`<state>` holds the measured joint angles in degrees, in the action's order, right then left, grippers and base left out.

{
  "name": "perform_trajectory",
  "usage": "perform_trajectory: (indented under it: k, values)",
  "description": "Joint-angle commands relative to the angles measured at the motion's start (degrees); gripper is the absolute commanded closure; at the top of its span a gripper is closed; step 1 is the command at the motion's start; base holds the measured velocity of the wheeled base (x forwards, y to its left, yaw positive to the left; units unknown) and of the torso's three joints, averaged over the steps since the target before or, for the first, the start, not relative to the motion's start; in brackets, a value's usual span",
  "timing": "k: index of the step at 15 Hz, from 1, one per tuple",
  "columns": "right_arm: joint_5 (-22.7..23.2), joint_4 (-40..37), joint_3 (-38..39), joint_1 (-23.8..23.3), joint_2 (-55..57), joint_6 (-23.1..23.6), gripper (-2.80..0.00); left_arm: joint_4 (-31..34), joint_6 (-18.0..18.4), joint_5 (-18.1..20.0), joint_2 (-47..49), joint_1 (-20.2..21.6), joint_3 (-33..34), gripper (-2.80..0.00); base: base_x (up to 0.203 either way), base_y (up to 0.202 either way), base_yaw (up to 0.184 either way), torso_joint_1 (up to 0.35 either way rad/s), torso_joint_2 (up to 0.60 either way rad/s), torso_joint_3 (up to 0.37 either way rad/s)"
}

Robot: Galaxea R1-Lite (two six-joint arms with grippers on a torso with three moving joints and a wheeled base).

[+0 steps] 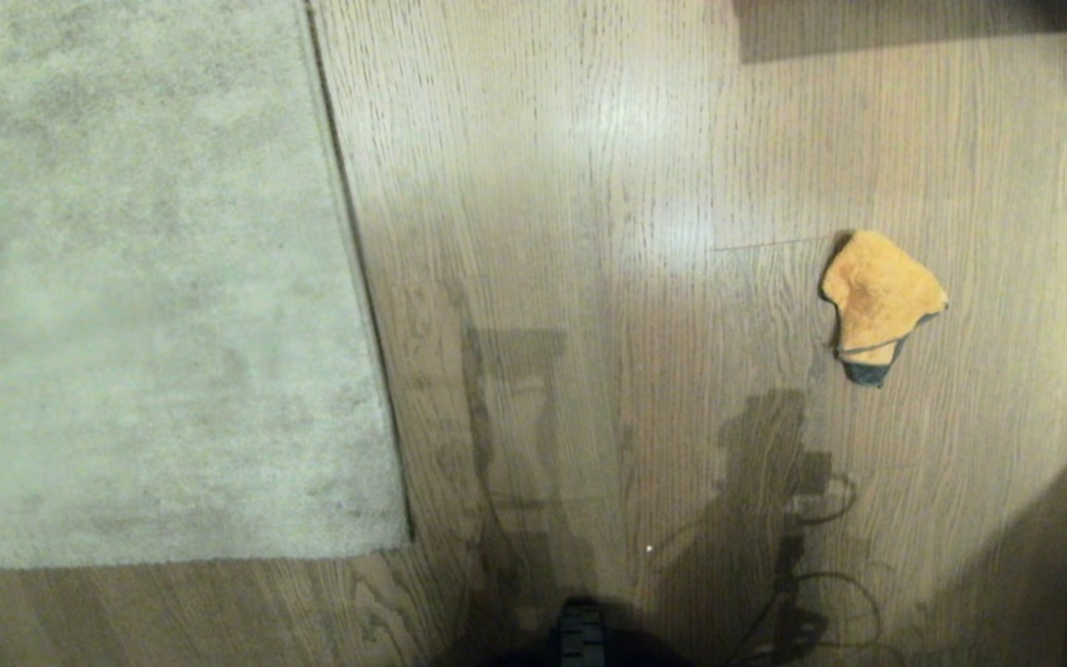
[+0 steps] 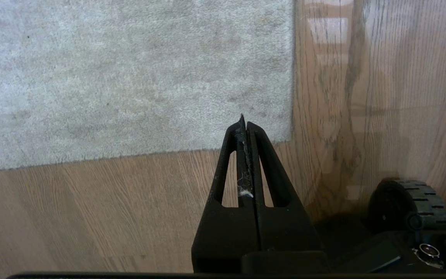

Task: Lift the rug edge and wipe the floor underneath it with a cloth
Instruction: Pick up the rag

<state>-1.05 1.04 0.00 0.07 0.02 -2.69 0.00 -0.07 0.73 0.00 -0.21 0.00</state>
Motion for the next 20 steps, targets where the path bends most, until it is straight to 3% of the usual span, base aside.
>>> perform_trajectory:
  k: [1,20]
  values:
    - [0.0,0.0,0.0,0.0,0.0,0.0,0.0,0.0,0.0,0.0,0.0,0.0,0.0,0.0,0.0,0.0,0.0,0.0,0.0,0.0]
    - [-0.6,0.3,0.0,0.0,0.0,0.2,0.0,0.0,0.1,0.0,0.0,0.0,0.0,0.0,0.0,0.0,0.0,0.0,0.0,0.0]
